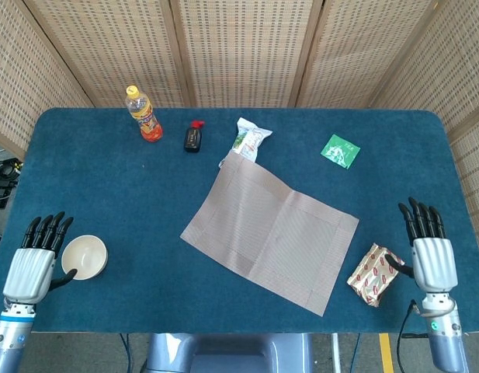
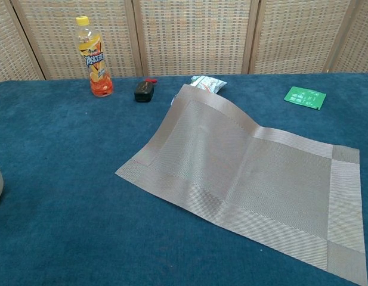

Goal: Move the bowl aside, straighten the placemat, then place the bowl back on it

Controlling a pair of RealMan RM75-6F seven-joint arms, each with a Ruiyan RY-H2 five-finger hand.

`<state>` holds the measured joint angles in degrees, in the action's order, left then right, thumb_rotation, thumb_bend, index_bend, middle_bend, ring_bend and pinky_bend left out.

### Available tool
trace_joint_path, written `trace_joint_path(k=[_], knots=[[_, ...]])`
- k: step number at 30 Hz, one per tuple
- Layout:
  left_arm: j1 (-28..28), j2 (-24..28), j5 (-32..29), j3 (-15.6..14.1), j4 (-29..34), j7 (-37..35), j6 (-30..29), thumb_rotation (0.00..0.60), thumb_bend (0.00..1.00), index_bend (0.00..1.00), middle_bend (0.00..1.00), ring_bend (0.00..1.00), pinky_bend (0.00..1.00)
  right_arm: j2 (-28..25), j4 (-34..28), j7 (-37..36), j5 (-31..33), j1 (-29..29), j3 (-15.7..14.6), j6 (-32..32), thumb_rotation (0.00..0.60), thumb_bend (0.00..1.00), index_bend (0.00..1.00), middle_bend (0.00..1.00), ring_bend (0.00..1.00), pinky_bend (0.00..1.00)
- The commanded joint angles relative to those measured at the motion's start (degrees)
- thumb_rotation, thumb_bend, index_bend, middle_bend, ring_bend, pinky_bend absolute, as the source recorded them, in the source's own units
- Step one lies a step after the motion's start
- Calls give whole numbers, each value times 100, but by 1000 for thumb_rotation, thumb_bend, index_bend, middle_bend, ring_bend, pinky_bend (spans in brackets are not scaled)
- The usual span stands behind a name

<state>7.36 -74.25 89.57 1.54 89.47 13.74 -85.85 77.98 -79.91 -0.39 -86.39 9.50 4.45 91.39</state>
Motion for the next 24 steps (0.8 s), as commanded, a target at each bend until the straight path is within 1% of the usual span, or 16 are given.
trace_joint_path(k=[1, 5, 10, 12, 16, 19, 24], knots=[[68, 89, 1, 54, 224, 140, 50, 600, 106, 0, 0, 0, 0, 9, -91, -27, -287, -289, -278, 314, 600, 201, 42, 0, 0, 0], [206, 177, 55, 102, 539, 425, 186, 600, 106, 0, 0, 0, 0, -5, -129, -34, -512, -404, -378, 481, 600, 201, 37, 0, 0, 0], [498, 140, 73, 243, 839, 800, 489, 600, 106, 0, 0, 0, 0, -70, -151, -25, -714, -401, -342, 608, 600, 200, 37, 0, 0, 0], [694, 67, -9, 338, 937, 1036, 746, 600, 107, 0, 0, 0, 0, -93, -144, -28, -746, -405, -315, 636, 600, 201, 37, 0, 0, 0], [1118, -223, -240, 583, 976, 1453, 1233, 600, 108, 0, 0, 0, 0, -139, -167, -80, -846, -432, -321, 695, 600, 201, 38, 0, 0, 0], [1497, -598, -441, 795, 834, 1857, 1589, 600, 78, 0, 0, 0, 0, -148, -117, -171, -864, -436, -305, 691, 600, 200, 37, 0, 0, 0], [1958, -1079, -892, 996, 621, 2604, 2026, 600, 38, 0, 0, 0, 0, -178, -110, -358, -816, -435, -255, 636, 600, 200, 41, 0, 0, 0]])
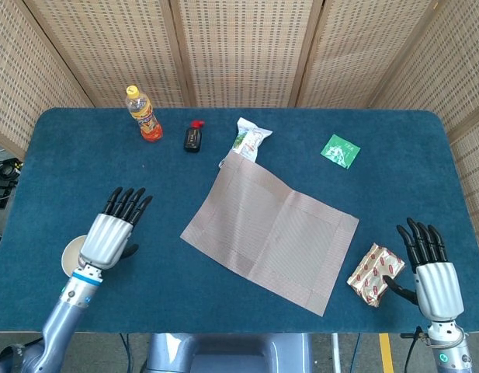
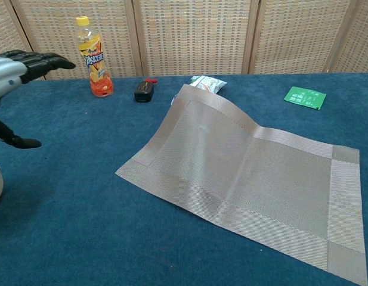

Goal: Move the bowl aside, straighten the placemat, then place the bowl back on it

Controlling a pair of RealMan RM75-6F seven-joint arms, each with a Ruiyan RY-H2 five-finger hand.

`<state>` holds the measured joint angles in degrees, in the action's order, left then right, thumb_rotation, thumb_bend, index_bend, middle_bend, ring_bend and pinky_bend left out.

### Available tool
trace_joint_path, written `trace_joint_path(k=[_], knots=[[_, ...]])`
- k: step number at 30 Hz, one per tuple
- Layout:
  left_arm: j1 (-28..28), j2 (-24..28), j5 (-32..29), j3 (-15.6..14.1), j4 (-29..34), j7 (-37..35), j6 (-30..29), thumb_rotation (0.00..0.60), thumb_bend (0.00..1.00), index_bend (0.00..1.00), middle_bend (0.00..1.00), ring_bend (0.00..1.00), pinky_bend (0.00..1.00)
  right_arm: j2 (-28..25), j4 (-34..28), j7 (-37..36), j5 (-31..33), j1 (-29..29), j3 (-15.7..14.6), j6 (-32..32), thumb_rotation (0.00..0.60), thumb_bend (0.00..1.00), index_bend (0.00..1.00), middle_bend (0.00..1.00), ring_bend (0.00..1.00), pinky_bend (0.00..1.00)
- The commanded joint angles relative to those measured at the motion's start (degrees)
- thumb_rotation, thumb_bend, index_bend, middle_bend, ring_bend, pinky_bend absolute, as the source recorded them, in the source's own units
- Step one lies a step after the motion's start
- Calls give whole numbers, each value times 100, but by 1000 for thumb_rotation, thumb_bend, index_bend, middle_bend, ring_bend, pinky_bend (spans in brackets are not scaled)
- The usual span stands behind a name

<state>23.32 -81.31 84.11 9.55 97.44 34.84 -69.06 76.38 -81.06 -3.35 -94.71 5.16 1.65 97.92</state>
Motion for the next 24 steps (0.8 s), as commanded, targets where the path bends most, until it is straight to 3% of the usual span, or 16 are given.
trace_joint_path(k=[1, 12, 24], knots=[[421, -441, -421, 220, -212, 590, 399, 600, 33, 0, 0, 0, 0, -24, 3, -91, 21, -3, 33, -17, 600, 201, 43, 0, 0, 0], [1111, -1412, -1283, 310, -997, 1583, 859, 600, 32, 0, 0, 0, 0, -155, -22, -595, 238, -16, 163, -155, 600, 200, 48, 0, 0, 0], [1492, -1945, -1852, 183, -1813, 1768, 1058, 600, 34, 0, 0, 0, 0, -213, -7, -818, 372, -16, 265, -287, 600, 200, 48, 0, 0, 0]])
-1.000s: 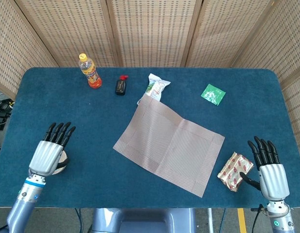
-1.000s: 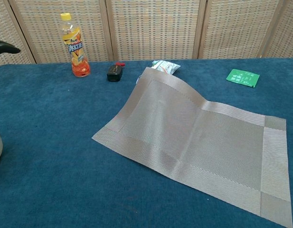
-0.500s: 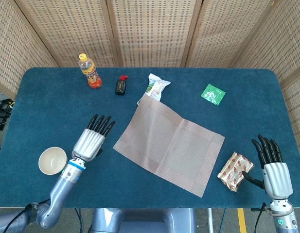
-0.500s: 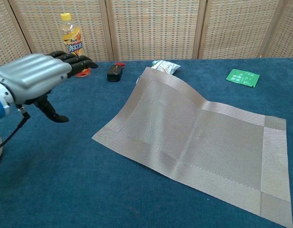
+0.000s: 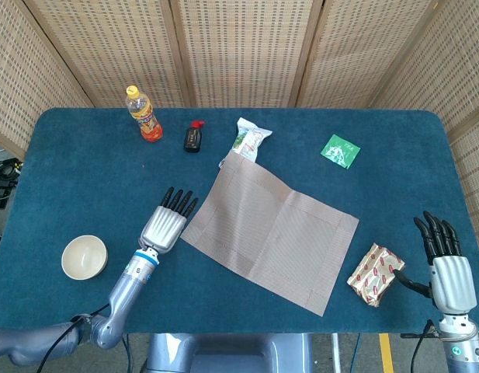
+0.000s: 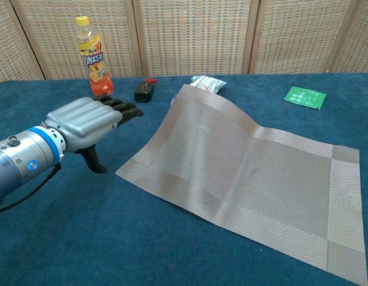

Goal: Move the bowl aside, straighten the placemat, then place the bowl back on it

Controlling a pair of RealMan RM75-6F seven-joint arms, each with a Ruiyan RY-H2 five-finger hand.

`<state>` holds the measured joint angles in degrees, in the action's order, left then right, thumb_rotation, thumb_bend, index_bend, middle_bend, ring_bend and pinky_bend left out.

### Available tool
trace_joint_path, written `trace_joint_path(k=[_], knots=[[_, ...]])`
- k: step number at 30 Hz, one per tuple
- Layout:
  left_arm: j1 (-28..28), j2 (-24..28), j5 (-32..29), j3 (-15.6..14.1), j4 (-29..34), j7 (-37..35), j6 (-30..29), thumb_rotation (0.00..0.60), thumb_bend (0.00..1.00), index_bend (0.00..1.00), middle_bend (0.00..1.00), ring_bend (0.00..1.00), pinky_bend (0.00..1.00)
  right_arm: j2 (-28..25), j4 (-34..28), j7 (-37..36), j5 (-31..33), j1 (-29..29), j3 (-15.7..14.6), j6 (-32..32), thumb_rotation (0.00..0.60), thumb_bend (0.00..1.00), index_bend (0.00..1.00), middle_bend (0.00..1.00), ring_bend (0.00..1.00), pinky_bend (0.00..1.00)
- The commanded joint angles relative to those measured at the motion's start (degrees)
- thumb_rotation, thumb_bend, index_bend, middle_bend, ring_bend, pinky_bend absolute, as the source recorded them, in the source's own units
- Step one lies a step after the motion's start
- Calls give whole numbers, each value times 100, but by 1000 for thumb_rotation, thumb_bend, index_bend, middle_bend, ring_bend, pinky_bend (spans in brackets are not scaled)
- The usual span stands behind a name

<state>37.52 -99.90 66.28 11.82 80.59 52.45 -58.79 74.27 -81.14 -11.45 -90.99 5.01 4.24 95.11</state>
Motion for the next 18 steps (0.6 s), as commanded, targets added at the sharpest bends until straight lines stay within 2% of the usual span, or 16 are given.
trace_joint_path(k=[1, 14, 18], knots=[[96, -121, -101, -53, -184, 1, 46, 600, 35, 0, 0, 0, 0, -2, 5, -8, -1, -2, 10, -7, 600, 201, 49, 0, 0, 0], [353, -544, -286, -199, -930, -162, 202, 600, 40, 0, 0, 0, 0, 38, 69, 2, 60, 1, 65, -93, 600, 201, 50, 0, 0, 0], [451, -732, -132, -211, -1234, -345, 144, 600, 59, 0, 0, 0, 0, 53, 92, -12, 90, 2, 95, -106, 600, 199, 51, 0, 0, 0]])
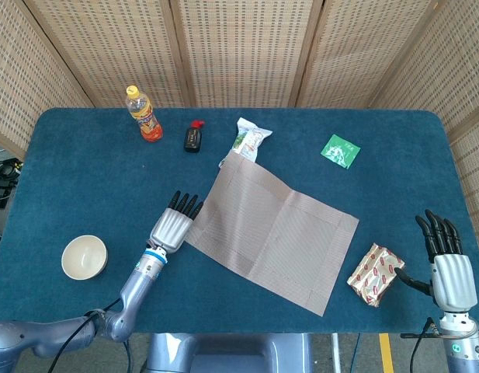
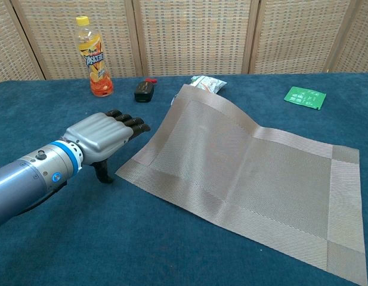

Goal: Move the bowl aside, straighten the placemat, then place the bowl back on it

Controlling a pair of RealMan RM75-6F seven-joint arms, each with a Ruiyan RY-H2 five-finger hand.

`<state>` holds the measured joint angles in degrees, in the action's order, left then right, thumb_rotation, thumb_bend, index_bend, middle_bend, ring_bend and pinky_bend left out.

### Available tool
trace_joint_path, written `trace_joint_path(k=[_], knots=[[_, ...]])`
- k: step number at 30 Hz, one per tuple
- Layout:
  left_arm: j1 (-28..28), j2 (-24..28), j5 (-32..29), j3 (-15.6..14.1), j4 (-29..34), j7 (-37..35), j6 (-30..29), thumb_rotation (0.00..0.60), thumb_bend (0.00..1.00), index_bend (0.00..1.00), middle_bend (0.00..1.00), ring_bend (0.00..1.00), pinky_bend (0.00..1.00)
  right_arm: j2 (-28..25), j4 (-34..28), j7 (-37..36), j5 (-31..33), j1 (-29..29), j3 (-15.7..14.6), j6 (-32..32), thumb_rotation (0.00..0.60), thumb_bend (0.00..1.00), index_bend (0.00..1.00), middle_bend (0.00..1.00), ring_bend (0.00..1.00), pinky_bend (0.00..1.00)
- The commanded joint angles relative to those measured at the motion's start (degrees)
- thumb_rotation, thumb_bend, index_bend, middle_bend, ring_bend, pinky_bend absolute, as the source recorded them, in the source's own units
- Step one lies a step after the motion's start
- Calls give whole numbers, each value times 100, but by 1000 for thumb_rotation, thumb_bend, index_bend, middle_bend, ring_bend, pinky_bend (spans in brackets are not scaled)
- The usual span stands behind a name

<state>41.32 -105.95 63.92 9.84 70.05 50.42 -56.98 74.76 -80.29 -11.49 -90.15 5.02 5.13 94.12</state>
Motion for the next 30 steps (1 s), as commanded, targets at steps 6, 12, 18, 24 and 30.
trace_joint_path(k=[6, 12, 18, 24, 30], knots=[[185, -407, 547, -85, -701, -689, -182, 600, 155, 47, 0, 0, 0, 14, 38, -30, 36, 10, 30, -53, 600, 198, 52, 0, 0, 0], [204, -567, 1063, -228, -1039, -1358, -436, 600, 290, 107, 0, 0, 0, 15, 43, -15, 37, 19, 33, -93, 600, 198, 52, 0, 0, 0], [179, -549, 1429, -358, -1151, -1854, -611, 600, 414, 160, 0, 0, 0, 14, 16, -6, -17, 9, 20, -62, 600, 198, 54, 0, 0, 0], [134, -510, 1647, -468, -1150, -2046, -718, 600, 424, 246, 0, 0, 0, 10, -2, -8, -49, 1, 9, -49, 600, 197, 56, 0, 0, 0], [95, -544, 1685, -489, -1260, -2114, -720, 600, 422, 492, 0, 0, 0, 8, -17, -15, -54, 0, 5, -59, 600, 197, 60, 0, 0, 0]])
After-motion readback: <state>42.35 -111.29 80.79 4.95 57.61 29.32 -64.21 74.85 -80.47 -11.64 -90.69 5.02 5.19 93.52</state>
